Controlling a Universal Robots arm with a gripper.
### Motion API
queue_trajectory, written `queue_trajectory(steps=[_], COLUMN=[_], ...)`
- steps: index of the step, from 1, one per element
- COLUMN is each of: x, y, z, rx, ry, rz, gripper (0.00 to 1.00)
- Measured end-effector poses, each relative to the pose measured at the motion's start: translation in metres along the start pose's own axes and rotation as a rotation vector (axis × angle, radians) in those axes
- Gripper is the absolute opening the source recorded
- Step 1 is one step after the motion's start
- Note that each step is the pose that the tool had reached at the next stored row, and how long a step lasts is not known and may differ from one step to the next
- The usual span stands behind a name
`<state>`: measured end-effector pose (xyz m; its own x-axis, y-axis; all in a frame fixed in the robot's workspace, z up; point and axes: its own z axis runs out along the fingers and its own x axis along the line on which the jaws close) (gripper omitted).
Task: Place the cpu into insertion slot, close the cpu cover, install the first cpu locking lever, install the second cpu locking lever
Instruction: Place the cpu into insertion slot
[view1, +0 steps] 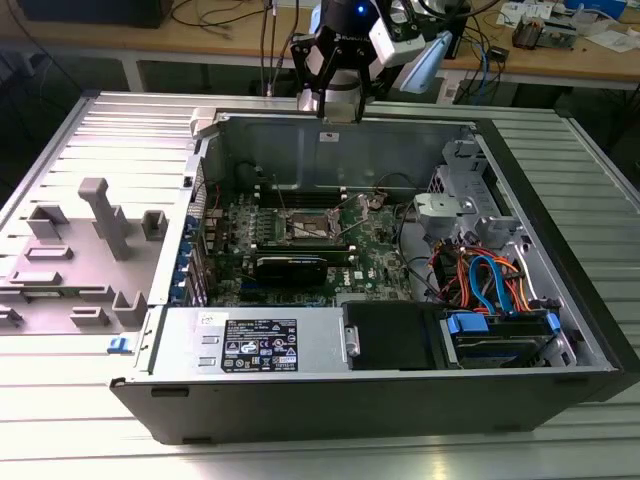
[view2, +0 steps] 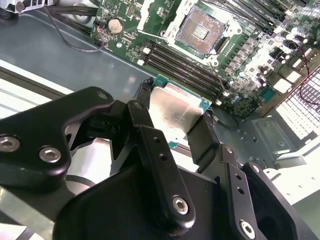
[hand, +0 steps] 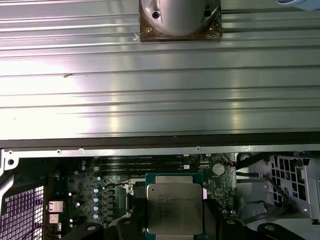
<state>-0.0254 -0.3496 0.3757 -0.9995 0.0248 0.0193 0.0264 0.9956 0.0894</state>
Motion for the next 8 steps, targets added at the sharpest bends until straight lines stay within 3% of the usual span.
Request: queue_trajectory(steps=[8], x=[-0.0002], y=[-0.0054], z=[-0.0004], rx=[0.0000], ry=[0.0000], rz=[0.000], gripper=[0.54])
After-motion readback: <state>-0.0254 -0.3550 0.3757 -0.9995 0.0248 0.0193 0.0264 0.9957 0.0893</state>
